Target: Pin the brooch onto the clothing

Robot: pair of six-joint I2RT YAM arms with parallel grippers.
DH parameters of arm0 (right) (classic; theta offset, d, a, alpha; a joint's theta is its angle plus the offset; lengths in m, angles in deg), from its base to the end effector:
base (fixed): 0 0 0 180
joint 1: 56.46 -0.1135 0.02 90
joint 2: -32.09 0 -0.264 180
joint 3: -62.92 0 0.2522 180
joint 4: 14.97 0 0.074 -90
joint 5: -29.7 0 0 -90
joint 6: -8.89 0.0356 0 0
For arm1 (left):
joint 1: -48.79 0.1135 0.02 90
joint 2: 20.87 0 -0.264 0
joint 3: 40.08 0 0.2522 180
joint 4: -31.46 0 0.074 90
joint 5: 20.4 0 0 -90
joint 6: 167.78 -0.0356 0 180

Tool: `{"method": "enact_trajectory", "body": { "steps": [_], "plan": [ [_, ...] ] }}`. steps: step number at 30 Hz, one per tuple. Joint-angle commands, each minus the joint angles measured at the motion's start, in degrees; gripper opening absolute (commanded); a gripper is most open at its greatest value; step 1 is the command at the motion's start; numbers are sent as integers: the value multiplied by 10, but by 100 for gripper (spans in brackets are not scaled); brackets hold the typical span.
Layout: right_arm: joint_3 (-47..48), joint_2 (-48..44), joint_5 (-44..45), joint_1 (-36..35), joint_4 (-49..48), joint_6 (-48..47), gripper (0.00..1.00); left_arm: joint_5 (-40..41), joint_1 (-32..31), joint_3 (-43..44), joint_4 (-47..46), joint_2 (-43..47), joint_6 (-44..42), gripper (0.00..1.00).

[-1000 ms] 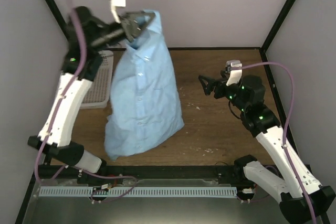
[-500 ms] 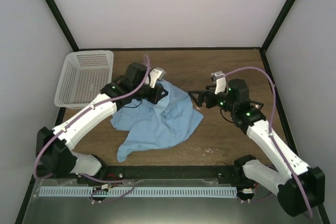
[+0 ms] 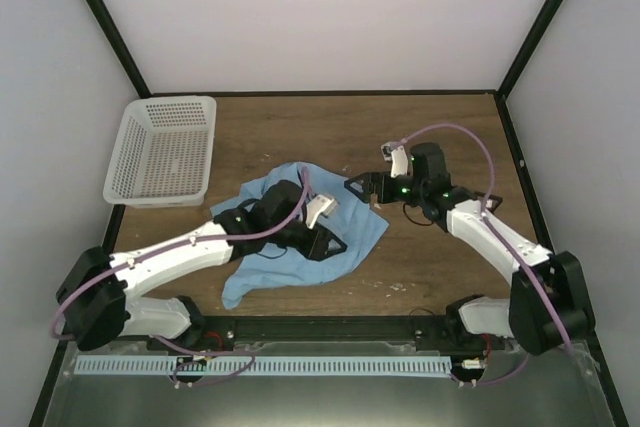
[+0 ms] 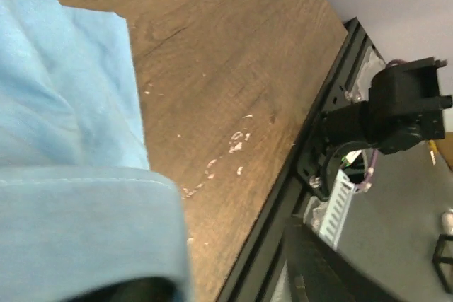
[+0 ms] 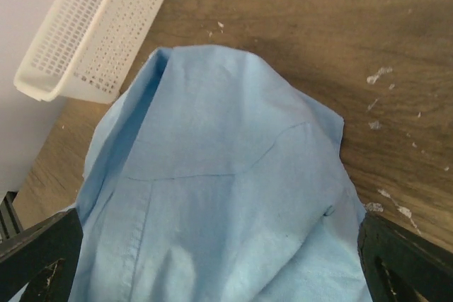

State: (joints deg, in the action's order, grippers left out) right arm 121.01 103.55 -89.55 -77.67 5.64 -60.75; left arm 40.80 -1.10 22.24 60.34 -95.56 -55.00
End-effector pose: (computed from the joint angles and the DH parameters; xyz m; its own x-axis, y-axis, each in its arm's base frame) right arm 0.2441 0.1134 0.2468 -0.7297 0.0424 -0.6824 -0.4688 0.6955 0.5445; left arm 0.1645 -0.2219 0.2447 -0.7415 0.3536 -0.5702 0.6686 0.4604 -0.5840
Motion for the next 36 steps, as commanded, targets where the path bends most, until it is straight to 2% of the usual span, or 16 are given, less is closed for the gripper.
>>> {"method": "enact_trajectory", "body": {
  "steps": [1,2,4,8,12,16,21,23,25,28,31,34,36],
  "plan": [
    [30,41,-47,-5,5,2,100,99,-29,-20,-43,78,22,62],
    [32,53,-58,-8,6,-1,100,126,-26,-24,-33,98,17,71],
    [42,76,-71,-16,12,-11,100,169,-10,-22,-4,137,3,83],
    [66,115,-69,-32,29,-21,97,237,70,2,71,174,5,94],
    [88,146,-56,-50,43,-27,93,281,148,19,126,139,37,96],
    [82,171,-49,-58,36,-21,87,273,201,43,152,49,79,96],
    [67,189,-31,-59,45,-18,85,209,208,65,94,-52,63,96],
    [55,187,-31,-59,42,-15,85,189,208,80,98,-98,56,96],
    [40,179,-32,-59,33,-10,85,174,206,85,99,-134,51,86],
    [26,166,-27,-59,29,-8,85,161,206,64,88,-141,55,61],
    [25,151,-15,-59,33,-10,85,154,206,34,67,-95,64,35],
    [36,132,-2,-59,38,-15,85,147,206,13,35,-25,68,18],
    [43,112,0,-59,37,-20,85,146,206,8,11,23,69,11]
  ]
}}
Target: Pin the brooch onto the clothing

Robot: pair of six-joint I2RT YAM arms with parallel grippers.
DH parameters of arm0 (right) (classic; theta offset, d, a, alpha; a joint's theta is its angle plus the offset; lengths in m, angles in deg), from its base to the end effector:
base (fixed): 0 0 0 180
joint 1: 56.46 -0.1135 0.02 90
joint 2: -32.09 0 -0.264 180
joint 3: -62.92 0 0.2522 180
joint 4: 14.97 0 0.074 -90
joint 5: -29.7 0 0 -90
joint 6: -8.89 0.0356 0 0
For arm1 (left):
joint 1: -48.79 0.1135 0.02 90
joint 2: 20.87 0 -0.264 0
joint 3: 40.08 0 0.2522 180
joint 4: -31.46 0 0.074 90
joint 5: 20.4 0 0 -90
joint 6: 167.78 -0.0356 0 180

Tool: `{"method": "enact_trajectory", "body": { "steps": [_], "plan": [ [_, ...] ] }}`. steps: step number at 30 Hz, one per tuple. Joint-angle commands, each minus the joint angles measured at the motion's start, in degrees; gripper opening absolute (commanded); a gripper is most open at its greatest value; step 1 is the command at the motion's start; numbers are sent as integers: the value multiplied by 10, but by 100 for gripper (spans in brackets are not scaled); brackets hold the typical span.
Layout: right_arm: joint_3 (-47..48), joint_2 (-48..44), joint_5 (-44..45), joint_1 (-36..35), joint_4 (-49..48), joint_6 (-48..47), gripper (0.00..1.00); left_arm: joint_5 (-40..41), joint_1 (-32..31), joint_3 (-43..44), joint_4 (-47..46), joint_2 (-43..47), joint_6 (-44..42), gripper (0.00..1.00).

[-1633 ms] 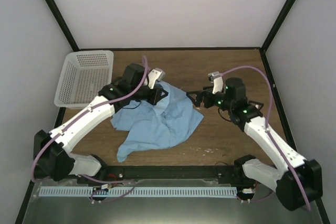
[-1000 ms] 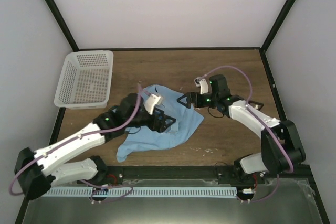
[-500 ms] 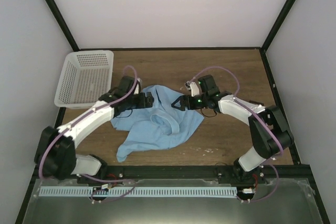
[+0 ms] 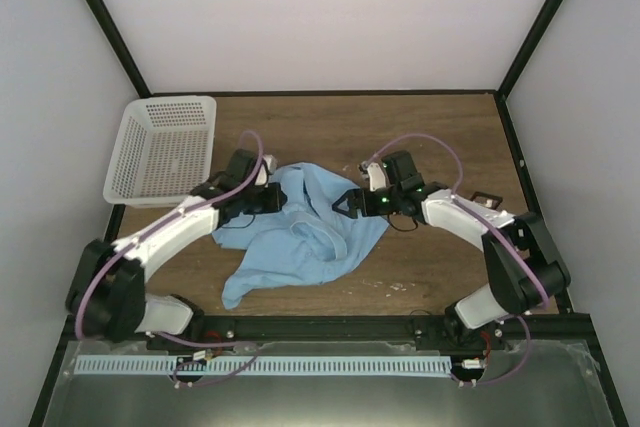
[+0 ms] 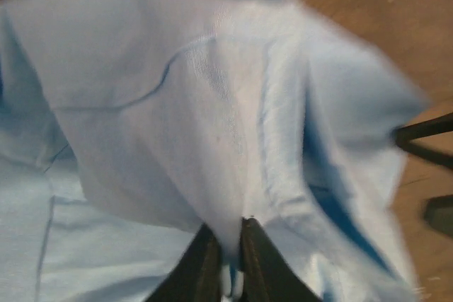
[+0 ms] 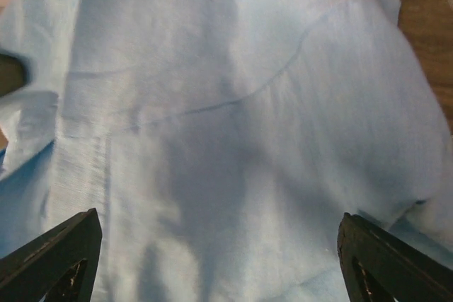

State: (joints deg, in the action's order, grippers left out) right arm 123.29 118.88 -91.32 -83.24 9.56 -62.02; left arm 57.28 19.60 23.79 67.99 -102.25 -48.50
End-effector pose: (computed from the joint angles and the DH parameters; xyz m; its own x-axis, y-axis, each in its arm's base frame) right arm 0.2568 0.1502 0.1837 -0.8763 -0.1283 -0.4645 -0.4120 0.6992 0.5842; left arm 0.2449 -0.1455 0.2106 -0.9029 -0.0429 -0.4277 0.1654 0.8837 -0.4378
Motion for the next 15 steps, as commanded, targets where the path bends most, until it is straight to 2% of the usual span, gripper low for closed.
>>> {"method": "enact_trajectory", "body": {
  "steps": [1,4,8,15],
  "plan": [
    [23,-55,17,-4,-5,-11,85,-22,0,-11,-84,114,4,8],
    [25,-113,14,-4,-27,-25,88,-55,3,-7,-145,181,3,0],
    [15,-199,-12,-4,-77,-50,94,-110,2,17,-218,252,-12,0],
    [13,-281,-100,-4,-145,-99,98,-146,2,96,-237,316,-45,0]
  ]
}}
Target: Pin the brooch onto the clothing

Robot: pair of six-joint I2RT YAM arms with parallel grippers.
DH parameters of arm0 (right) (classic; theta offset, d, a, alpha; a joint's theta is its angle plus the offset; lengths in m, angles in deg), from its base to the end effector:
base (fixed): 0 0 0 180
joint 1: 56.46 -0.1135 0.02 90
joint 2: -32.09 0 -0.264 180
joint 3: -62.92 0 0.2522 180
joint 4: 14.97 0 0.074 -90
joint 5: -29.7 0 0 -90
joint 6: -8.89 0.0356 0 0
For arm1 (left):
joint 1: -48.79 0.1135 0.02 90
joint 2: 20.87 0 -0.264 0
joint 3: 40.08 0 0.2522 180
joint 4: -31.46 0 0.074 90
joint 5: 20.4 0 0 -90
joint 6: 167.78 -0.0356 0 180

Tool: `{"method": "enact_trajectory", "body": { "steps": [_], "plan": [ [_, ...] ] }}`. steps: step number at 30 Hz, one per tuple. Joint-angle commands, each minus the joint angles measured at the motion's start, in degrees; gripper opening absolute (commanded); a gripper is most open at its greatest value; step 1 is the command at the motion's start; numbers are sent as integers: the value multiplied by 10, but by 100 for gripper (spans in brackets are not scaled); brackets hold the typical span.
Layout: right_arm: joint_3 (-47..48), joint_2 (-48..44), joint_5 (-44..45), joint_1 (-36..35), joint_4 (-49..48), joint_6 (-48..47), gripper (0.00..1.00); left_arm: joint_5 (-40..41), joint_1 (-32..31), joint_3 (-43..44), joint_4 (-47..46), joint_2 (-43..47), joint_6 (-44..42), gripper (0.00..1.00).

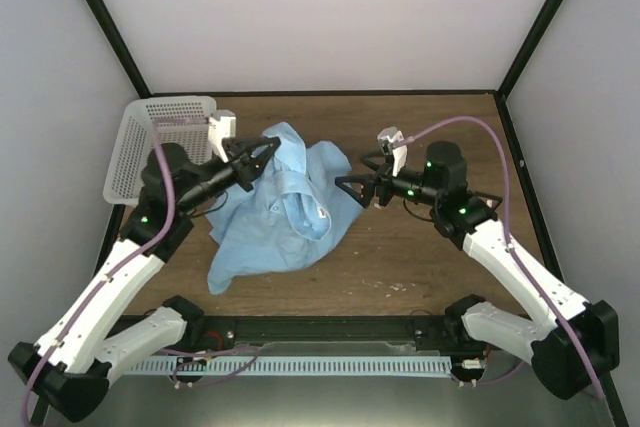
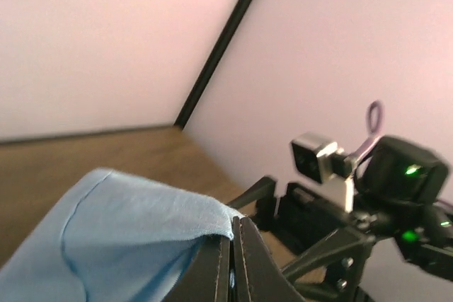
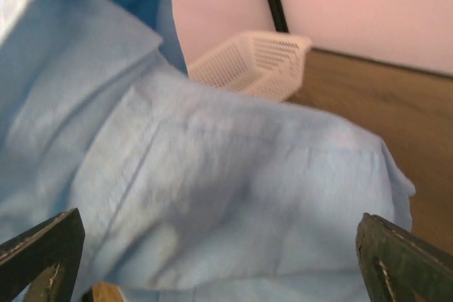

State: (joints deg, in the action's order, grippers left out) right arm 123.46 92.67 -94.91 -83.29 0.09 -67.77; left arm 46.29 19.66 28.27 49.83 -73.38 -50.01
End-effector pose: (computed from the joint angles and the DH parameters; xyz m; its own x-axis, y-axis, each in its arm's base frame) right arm 0.2070 0.1274 0.3164 -0.4248 -0.0021 -0.9053 -0.7840 0.5009 0.3667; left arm 0.1753 -0.1138 0.3871 -0.4033 -0.2651 -0.8758 0.6832 0.5496 -0.4809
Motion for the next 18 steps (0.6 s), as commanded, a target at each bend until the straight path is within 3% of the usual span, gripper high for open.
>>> {"method": "enact_trajectory", "body": {
  "steps": [1,5,9,14,18],
  "plan": [
    [14,-19,-78,-3,-57,-51,99,-36,2,66,-52,31,-33,0],
    [43,-7,-95,-4,-71,-55,99,-44,2,98,-29,39,-48,0],
    [98,38,-107,-13,-74,31,99,-58,2,111,-7,35,-63,0],
    [184,86,17,-64,12,127,100,-69,2,112,0,26,-71,0],
    [209,114,49,-101,50,155,96,-69,2,96,-9,22,-70,0]
  ]
}}
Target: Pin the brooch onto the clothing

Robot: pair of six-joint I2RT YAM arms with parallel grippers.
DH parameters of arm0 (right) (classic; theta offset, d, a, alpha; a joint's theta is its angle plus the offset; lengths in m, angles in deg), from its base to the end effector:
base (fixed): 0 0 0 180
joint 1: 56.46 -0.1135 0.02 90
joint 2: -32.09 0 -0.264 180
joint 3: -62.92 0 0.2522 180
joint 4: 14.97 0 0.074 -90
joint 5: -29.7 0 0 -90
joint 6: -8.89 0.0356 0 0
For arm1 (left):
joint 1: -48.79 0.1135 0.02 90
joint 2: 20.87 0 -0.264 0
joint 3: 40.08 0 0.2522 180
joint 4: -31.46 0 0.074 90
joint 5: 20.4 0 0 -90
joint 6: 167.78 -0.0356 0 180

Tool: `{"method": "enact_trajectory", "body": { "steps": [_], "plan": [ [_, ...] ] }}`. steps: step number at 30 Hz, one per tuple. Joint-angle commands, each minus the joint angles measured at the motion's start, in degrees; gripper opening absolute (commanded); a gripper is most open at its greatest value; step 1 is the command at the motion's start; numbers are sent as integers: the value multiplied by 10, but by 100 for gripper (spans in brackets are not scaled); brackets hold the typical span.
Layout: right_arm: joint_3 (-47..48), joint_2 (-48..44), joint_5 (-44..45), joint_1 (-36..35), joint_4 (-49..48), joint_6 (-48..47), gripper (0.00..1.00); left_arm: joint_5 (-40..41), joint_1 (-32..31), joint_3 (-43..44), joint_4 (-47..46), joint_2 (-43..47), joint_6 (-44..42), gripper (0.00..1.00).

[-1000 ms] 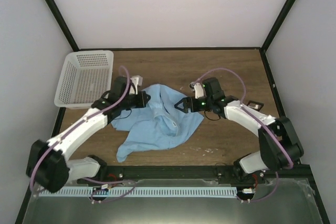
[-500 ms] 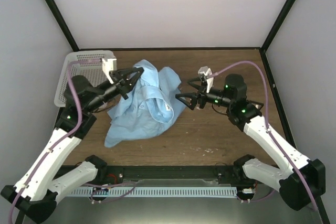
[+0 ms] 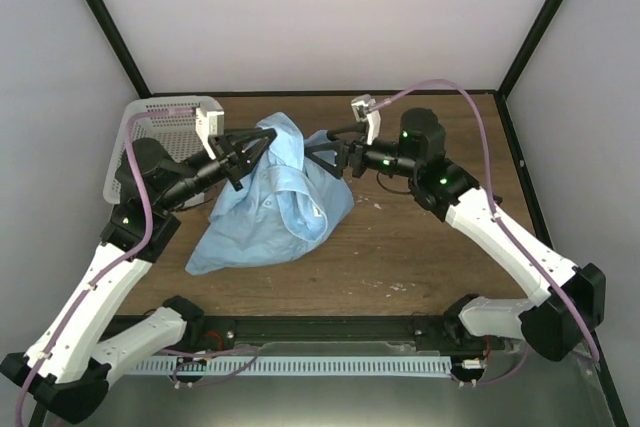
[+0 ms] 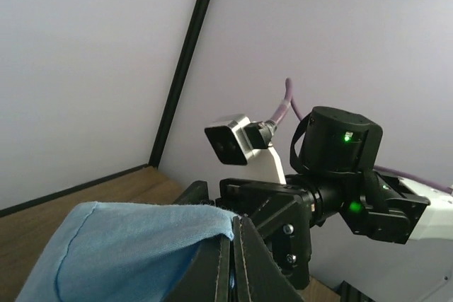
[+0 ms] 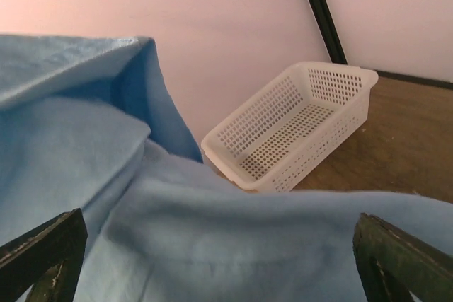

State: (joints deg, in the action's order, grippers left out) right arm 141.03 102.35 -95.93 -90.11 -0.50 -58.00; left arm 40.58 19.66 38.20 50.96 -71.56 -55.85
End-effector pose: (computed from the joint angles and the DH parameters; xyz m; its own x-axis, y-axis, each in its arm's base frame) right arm 0.2240 0.1740 0.3846 -0.4541 0.0810 -0.8873 -0.8196 0.3525 0.4516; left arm 0.1491 -0.1029 0.4494 -0.2016 -0.2615 -0.9439 0.8300 0.4661 -0.3064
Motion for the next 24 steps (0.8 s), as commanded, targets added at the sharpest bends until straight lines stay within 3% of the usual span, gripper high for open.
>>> {"method": "enact_trajectory", "body": {
  "steps": [1,5,10,11,13,15,19,24],
  "plan": [
    [33,23,71,-46,60,54,95,-12,2,-6,-22,2,-10,0],
    [25,52,123,-79,82,55,92,-10,2,-9,-20,-1,-10,0],
    [25,62,235,-81,136,75,68,20,2,-20,-9,14,-18,0],
    [14,46,270,-80,132,81,56,36,1,-26,-8,22,-18,0],
    [-14,0,358,-80,123,110,18,82,2,-43,-4,41,-19,0],
    [-38,-46,447,-74,127,141,3,147,2,-61,3,63,-14,0],
    [-62,-132,602,-53,161,213,1,254,1,-92,-3,106,13,0],
    [-33,-211,648,-36,78,133,1,250,2,-46,-39,112,32,0]
  ]
}}
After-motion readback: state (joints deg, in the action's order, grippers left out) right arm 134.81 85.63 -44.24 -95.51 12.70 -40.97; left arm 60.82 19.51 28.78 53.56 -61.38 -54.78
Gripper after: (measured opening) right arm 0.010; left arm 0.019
